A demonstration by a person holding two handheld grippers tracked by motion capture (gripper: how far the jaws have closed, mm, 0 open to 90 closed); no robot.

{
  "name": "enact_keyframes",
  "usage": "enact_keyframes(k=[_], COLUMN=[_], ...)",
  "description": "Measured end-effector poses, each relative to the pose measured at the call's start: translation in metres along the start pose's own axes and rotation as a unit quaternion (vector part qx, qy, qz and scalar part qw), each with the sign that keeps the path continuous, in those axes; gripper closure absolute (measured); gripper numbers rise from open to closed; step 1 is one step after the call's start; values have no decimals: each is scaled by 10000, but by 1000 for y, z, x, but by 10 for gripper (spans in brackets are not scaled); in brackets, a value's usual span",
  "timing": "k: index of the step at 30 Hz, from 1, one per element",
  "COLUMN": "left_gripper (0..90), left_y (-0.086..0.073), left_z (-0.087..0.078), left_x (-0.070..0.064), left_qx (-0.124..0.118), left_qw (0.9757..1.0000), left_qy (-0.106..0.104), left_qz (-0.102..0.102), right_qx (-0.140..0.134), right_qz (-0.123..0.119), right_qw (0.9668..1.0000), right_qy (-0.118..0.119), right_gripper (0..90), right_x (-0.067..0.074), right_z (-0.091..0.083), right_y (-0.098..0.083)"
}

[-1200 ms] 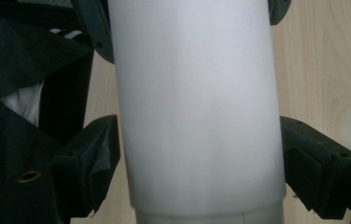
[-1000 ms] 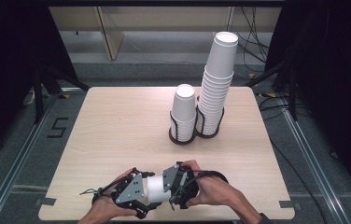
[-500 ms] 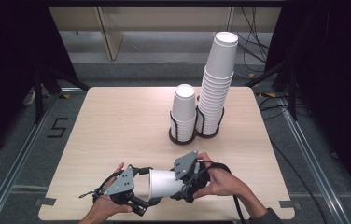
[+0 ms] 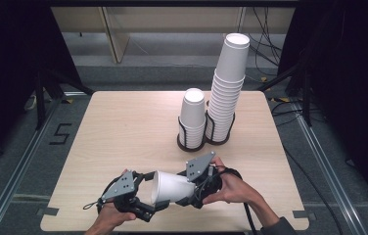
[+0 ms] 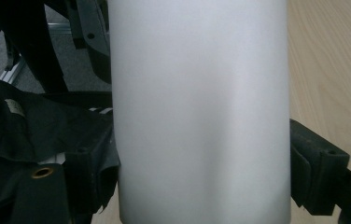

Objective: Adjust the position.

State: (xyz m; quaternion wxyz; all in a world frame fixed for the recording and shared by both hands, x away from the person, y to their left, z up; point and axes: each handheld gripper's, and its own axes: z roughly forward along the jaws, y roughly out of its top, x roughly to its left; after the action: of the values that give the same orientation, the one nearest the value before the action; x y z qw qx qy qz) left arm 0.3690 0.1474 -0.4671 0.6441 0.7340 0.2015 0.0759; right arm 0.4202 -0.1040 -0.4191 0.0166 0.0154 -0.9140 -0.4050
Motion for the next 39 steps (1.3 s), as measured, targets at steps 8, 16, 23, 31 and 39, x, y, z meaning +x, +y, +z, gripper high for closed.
enact_keyframes(k=[8,16,23,31,39], left_gripper=[66,91,92,85,43], left_y=[2,7,8,8,8], left_z=[-2,-1,-1,0,-2], left_x=[0,-5,-6,-9,-7], left_qx=[-23,285,431,433,-34], left_qw=[9999,9986,9982,9979,9996], left_qy=[-43,59,149,152,206], left_qz=[102,445,401,450,181], right_qx=[-5,474,808,1029,461], right_qz=[-47,-251,-392,-311,-298], right_qw=[10000,9980,9942,9924,9977], right_qy=[-5,-333,-595,-605,-387], right_gripper=[230,206,175,236,243], right_x=[1,6,11,17,10], right_z=[7,10,15,25,24], right_y=[-1,1,5,3,1])
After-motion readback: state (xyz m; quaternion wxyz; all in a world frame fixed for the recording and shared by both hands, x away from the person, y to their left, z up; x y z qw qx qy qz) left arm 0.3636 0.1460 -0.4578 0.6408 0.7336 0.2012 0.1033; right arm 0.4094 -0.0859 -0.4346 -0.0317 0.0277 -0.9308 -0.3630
